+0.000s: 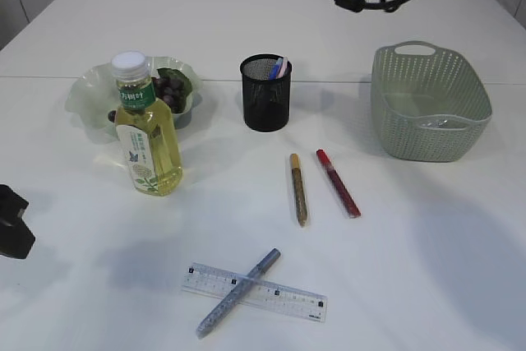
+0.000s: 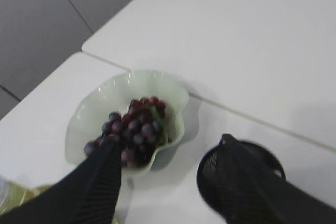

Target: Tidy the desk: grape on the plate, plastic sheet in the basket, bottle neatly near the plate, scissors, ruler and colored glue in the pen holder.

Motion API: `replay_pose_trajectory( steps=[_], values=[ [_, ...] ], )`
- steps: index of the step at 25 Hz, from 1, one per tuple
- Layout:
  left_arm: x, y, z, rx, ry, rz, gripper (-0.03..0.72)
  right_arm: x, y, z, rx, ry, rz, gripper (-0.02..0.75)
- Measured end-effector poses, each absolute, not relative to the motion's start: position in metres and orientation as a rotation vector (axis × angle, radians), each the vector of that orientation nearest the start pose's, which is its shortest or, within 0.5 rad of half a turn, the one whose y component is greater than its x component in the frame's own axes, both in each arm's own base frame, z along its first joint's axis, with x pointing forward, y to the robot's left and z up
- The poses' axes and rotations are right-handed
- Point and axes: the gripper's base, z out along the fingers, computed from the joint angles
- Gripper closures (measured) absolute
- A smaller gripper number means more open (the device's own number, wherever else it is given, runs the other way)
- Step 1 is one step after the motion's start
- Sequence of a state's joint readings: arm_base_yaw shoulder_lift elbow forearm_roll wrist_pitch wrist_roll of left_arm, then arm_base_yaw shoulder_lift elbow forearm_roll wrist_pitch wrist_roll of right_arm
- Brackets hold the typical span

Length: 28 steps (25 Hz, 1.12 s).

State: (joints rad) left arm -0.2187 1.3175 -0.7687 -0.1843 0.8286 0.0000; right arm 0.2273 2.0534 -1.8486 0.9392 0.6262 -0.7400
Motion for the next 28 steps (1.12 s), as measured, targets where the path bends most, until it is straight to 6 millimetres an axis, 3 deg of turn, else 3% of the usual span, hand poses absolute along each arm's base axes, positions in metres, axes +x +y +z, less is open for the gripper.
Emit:
replay_pose_trajectory(
  steps=[3, 9, 12, 17, 28],
  values=[
    [0.218, -0.061, 0.228, 0.161, 2.864, -0.264, 0.338, 0.442, 0.144, 0.314, -0.430, 2.290, 0.659, 0.333],
    [0.218, -0.061, 0.228, 0.161, 2.866, -0.266, 0.340, 0.418, 0.138, 0.293, -0.443, 2.673, 0.289, 0.353],
    [0.218, -0.061, 0.228, 0.160, 2.866, -0.267, 0.340, 0.414, 0.141, 0.291, -0.387, 2.717, 0.150, 0.353],
    [0.218, -0.062, 0.228, 0.158, 2.866, -0.270, 0.340, 0.414, 0.146, 0.280, -0.363, 2.768, 0.104, 0.354],
    [0.218, -0.062, 0.228, 0.153, 2.866, -0.278, 0.344, 0.431, 0.153, 0.207, -0.349, 2.939, 0.061, 0.354]
  ],
)
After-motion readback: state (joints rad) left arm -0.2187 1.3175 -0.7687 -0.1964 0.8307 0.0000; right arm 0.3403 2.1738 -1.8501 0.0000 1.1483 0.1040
